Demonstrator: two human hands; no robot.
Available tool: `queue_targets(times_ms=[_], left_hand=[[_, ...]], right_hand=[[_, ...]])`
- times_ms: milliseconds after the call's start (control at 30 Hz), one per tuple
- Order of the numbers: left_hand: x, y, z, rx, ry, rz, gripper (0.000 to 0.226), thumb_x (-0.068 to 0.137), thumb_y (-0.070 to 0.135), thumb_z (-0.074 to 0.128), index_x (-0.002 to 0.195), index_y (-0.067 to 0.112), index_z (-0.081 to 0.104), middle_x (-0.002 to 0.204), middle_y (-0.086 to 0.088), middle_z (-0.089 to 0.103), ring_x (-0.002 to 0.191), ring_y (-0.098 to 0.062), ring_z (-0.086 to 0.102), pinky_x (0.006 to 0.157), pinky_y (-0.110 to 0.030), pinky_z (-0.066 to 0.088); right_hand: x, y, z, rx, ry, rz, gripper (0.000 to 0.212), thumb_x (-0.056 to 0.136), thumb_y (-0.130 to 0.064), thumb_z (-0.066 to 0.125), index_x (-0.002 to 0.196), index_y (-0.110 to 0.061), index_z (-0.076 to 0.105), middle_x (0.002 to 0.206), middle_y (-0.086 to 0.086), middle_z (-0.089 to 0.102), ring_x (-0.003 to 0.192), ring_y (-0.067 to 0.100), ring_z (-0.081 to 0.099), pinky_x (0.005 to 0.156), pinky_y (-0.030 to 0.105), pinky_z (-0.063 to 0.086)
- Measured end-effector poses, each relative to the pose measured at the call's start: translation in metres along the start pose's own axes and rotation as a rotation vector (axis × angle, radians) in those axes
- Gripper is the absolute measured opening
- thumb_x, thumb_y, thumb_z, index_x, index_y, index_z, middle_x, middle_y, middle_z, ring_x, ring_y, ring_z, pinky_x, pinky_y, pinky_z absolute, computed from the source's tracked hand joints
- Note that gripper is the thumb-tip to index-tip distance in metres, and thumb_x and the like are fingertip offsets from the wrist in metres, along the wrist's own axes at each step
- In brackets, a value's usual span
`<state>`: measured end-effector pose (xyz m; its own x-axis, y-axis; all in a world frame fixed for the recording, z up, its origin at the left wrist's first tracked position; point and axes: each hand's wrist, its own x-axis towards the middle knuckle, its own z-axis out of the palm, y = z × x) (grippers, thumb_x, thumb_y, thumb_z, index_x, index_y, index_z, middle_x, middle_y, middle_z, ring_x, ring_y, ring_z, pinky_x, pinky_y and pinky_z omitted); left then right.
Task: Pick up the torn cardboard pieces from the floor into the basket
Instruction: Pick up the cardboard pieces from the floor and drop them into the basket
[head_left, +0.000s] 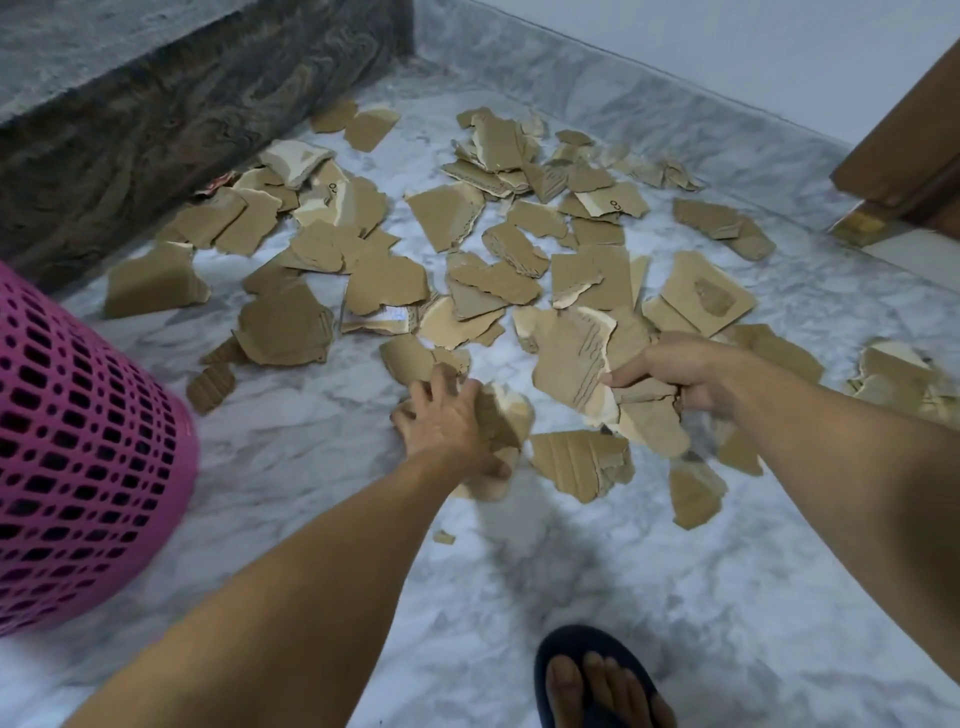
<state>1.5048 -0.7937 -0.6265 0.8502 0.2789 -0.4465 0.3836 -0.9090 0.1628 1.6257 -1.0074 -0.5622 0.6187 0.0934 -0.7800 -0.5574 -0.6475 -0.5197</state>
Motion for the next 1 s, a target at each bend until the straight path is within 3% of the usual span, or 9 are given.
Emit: queue_targets(times_ms=[67,133,233,300,467,567,700,833,1000], left_hand=[[0.004,-0.002,-0.004,0.001,0.025,-0.026,0.110,0.046,0.061,0.085,0.135,0.033,0.027,0.145,-0.009,0.010,0.132,-0.034,0.020,0.102,-0.054,0.031],[0.010,-0.004,-0.007,0.014,0.004,-0.033,0.125,0.045,0.061,0.086,0.143,0.033,0.014,0.148,-0.011,0.006,0.134,-0.035,0.018,0.104,-0.053,0.029],[0.015,-0.007,-0.014,0.058,-0.036,-0.014,0.144,0.042,0.066,0.084,0.149,0.032,-0.006,0.146,-0.011,0.012,0.133,-0.034,0.018,0.106,-0.052,0.029],[0.018,-0.009,-0.019,0.075,-0.064,0.007,0.150,0.039,0.074,0.079,0.150,0.030,-0.011,0.149,-0.012,0.012,0.135,-0.035,0.017,0.107,-0.053,0.027],[0.019,-0.019,-0.033,-0.042,-0.146,0.057,0.157,0.036,0.081,0.075,0.149,0.031,-0.024,0.158,-0.017,-0.005,0.144,-0.040,0.002,0.111,-0.059,0.016],[0.022,-0.028,-0.038,0.038,-0.087,0.073,0.155,0.037,0.076,0.079,0.150,0.033,-0.019,0.158,-0.014,-0.007,0.144,-0.037,0.001,0.110,-0.053,0.019],[0.023,-0.038,-0.032,0.152,-0.143,0.142,0.140,0.036,0.063,0.087,0.147,0.042,0.004,0.157,-0.010,-0.014,0.143,-0.039,-0.005,0.109,-0.060,0.015],[0.020,-0.035,-0.028,0.188,-0.105,0.184,0.130,0.038,0.054,0.091,0.143,0.037,0.016,0.146,-0.007,0.014,0.132,-0.034,0.017,0.097,-0.053,0.036],[0.019,-0.031,-0.025,0.159,-0.088,0.186,0.120,0.044,0.049,0.091,0.140,0.031,0.022,0.127,-0.005,0.028,0.122,-0.028,0.027,0.095,-0.049,0.038]], right_hand=[[-0.005,0.011,0.000,-0.116,-0.063,0.024,0.046,0.062,-0.007,0.088,0.104,-0.002,0.069,0.095,0.013,0.076,0.093,0.029,0.072,0.092,0.047,0.054],[-0.005,0.020,0.006,-0.294,-0.091,-0.006,0.053,0.052,-0.014,0.093,0.100,-0.005,0.071,0.096,0.013,0.076,0.093,0.029,0.072,0.089,0.047,0.056],[-0.005,0.027,0.021,-0.591,-0.106,-0.112,0.065,0.058,-0.023,0.092,0.114,-0.016,0.061,0.112,0.001,0.067,0.107,0.025,0.064,0.091,0.034,0.052],[-0.006,0.031,0.034,-0.732,-0.061,-0.205,0.081,0.060,-0.029,0.090,0.130,-0.021,0.050,0.120,-0.001,0.058,0.111,0.023,0.057,0.090,0.030,0.048],[-0.006,0.041,0.050,-0.973,0.079,-0.321,0.085,0.051,-0.040,0.083,0.127,-0.019,0.051,0.106,-0.001,0.040,0.107,0.024,0.051,0.074,0.030,0.045],[-0.006,0.039,0.051,-0.962,0.073,-0.319,0.085,0.051,-0.040,0.084,0.126,-0.021,0.049,0.111,-0.002,0.050,0.104,0.022,0.053,0.075,0.030,0.048],[-0.007,0.034,0.051,-0.896,0.057,-0.278,0.091,0.051,-0.037,0.085,0.130,-0.023,0.042,0.097,-0.001,0.055,0.093,0.022,0.057,0.073,0.033,0.053],[-0.008,0.033,0.052,-0.897,0.062,-0.251,0.095,0.051,-0.036,0.084,0.134,-0.022,0.040,0.099,0.000,0.057,0.094,0.023,0.058,0.080,0.037,0.055],[-0.010,0.034,0.051,-0.843,0.044,-0.219,0.082,0.053,-0.034,0.086,0.126,-0.017,0.052,0.101,0.000,0.061,0.094,0.020,0.060,0.077,0.030,0.054]])
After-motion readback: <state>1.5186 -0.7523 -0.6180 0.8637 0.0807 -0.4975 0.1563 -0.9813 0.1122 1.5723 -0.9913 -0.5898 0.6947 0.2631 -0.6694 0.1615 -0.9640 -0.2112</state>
